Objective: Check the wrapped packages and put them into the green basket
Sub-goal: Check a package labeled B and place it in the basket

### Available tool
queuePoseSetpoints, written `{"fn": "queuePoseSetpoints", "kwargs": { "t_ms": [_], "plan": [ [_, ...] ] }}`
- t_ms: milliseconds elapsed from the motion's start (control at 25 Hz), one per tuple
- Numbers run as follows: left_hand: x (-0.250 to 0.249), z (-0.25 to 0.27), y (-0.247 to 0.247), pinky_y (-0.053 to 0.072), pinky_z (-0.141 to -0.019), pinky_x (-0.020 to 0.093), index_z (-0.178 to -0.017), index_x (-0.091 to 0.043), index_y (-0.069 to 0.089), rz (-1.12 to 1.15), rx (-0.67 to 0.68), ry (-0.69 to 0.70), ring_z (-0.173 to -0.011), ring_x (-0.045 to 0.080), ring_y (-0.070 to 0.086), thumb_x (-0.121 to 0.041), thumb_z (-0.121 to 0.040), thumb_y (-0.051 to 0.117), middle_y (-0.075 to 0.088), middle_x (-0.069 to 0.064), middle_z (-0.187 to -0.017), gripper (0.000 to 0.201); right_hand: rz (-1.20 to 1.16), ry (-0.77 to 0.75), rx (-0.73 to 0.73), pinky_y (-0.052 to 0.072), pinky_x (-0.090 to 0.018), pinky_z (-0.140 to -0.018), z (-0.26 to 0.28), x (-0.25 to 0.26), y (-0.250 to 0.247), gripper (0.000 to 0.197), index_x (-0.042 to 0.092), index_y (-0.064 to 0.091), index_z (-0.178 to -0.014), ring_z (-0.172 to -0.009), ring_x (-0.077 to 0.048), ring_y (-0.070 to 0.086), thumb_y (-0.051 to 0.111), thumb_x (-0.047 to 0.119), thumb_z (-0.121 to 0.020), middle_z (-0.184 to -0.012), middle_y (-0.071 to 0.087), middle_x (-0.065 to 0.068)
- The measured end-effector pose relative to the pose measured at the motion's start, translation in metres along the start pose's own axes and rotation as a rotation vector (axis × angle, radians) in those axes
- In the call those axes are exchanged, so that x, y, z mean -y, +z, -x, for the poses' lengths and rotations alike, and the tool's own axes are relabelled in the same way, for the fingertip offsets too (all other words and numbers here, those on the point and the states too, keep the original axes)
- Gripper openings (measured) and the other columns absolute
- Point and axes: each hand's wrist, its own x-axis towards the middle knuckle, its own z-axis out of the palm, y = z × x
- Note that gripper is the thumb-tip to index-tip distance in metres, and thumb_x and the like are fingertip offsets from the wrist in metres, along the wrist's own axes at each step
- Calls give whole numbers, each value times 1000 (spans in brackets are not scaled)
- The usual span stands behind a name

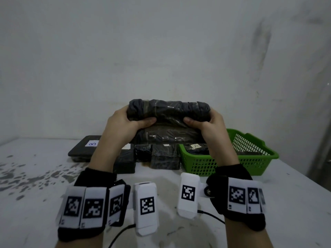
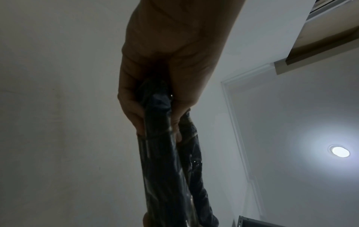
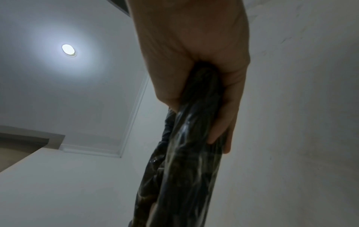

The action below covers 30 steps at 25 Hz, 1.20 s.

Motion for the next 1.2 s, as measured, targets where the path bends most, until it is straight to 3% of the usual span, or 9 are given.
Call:
{"fn": "queuePoseSetpoints", "kwargs": {
  "t_ms": [280, 480, 640, 760, 840, 920, 1000, 1080, 1200],
  "plan": [
    [1, -2, 6, 47, -96, 37, -107, -24, 58, 3, 80, 16, -103, 19, 62, -37, -79, 66, 65, 0, -109, 32, 43, -62, -40, 52, -45, -91, -1, 0, -1, 18, 24, 64, -87, -96, -21, 67, 70, 9, -79, -96, 71, 0],
    [-2, 0, 0, 50, -92, 43, -111, -20, 50, 109, 170, 0, -100, 24, 63, -16, -85, 61, 62, 10, -111, 28, -112, 45, 86, 53, -41, -87, -2, 4, -6, 32, 10, 56, -111, -96, -25, 65, 64, 6, -81, -104, 67, -8],
    [-5, 1, -5, 56, -70, 26, -94, -26, 57, 206, 123, 144, -83, 12, 69, 3, -80, 60, 69, -4, -89, 33, -80, -49, 110, 53, -39, -79, 1, 7, -9, 32, 15, 56, -89, -85, -21, 64, 62, -12, -74, -87, 65, -2],
    [-5, 0, 2, 54, -77, 24, -97, -25, 55, 200, 90, 200, -90, 13, 65, 5, -80, 60, 66, -6, -92, 35, -21, -97, 79, 53, -39, -79, 0, 5, -6, 36, 20, 53, -84, -87, -19, 62, 60, -15, -75, -86, 63, 0],
    [-5, 0, 5, 50, -81, 20, -110, -22, 48, 170, 123, 202, -98, 12, 60, -7, -82, 64, 61, -6, -101, 35, -24, -63, 115, 53, -37, -81, -1, 2, -7, 36, 23, 52, -93, -91, -18, 62, 61, -8, -78, -92, 63, 2],
    [-7, 1, 5, 48, -87, 23, -118, -22, 45, 148, 184, 163, -104, 12, 59, -49, -72, 69, 60, -3, -109, 58, -138, 19, 177, 52, -37, -83, -1, 1, -8, 35, 24, 53, -104, -94, -18, 63, 64, 9, -75, -101, 63, 0],
    [-7, 2, 3, 52, -85, 25, -113, -26, 50, 154, 174, 168, -100, 9, 62, -88, -45, 56, 62, -2, -110, 92, -282, 48, 212, 51, -41, -87, 1, 5, -8, 38, 14, 58, -105, -95, -21, 65, 65, 34, -74, -101, 66, -5],
    [-8, 4, 4, 51, -83, 23, -106, -38, 52, 202, 168, 174, -101, 4, 62, -94, -34, 48, 61, -7, -112, 91, -308, -9, 138, 51, -40, -86, 2, 8, -4, 50, 5, 60, -87, -91, -22, 66, 67, 51, -70, -89, 69, -2],
    [-9, 5, 5, 47, -84, 25, -107, -33, 51, 298, 159, 98, -102, 9, 58, -70, -54, 58, 62, -11, -101, 65, -312, -117, 13, 47, -34, -84, 1, 6, 4, 28, 15, 55, -72, -98, -19, 59, 77, 29, -63, -93, 63, 1]
  ]
}}
